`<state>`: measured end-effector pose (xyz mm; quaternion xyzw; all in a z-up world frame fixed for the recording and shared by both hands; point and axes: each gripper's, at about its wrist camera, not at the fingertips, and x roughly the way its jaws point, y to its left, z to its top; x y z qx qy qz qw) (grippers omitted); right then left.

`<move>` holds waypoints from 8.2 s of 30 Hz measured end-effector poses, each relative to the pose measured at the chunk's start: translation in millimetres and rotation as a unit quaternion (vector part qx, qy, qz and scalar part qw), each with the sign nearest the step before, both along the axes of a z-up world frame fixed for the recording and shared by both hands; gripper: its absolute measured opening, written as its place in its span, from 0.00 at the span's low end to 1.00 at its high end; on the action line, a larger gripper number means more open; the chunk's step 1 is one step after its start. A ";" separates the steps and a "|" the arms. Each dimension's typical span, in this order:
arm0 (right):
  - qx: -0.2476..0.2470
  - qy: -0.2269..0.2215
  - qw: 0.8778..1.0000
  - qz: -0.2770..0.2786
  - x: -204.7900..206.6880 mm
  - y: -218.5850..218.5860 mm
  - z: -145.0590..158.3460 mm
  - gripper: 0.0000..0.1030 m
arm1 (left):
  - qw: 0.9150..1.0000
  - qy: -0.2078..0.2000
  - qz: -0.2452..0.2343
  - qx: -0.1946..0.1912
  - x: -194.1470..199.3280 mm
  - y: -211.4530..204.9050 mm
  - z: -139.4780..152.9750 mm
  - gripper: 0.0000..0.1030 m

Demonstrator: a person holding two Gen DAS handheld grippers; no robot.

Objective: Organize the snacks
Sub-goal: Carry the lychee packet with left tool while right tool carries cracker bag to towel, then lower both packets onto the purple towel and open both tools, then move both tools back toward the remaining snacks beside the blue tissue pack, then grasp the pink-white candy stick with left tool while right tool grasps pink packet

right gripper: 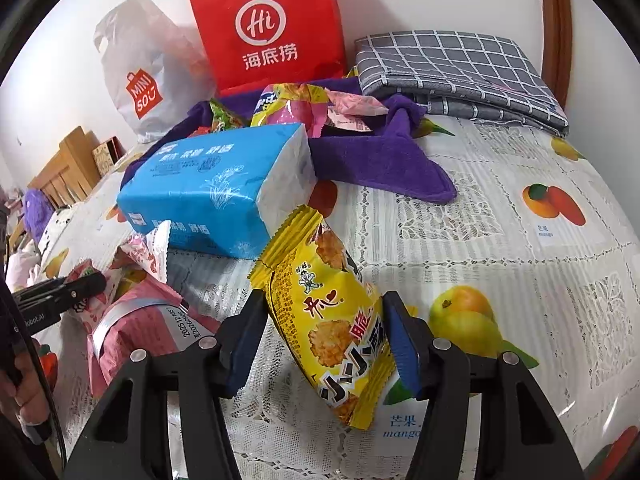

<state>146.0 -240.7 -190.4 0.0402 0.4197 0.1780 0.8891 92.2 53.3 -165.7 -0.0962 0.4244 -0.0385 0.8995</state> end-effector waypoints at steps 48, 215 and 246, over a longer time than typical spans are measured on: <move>0.031 -0.090 0.995 0.031 106.7 45.1 160.3 0.55 | 0.998 -0.060 -0.032 0.006 112.2 -4.3 138.8 0.16; 0.003 0.011 0.998 -0.057 -8.0 -31.3 -7.3 0.49 | 0.975 0.044 -0.216 0.009 57.5 -45.8 2.3 0.53; 0.000 0.014 0.998 -0.058 -8.5 -30.9 -9.0 0.50 | 0.983 -0.013 -0.149 0.102 9.1 -65.2 -4.4 0.25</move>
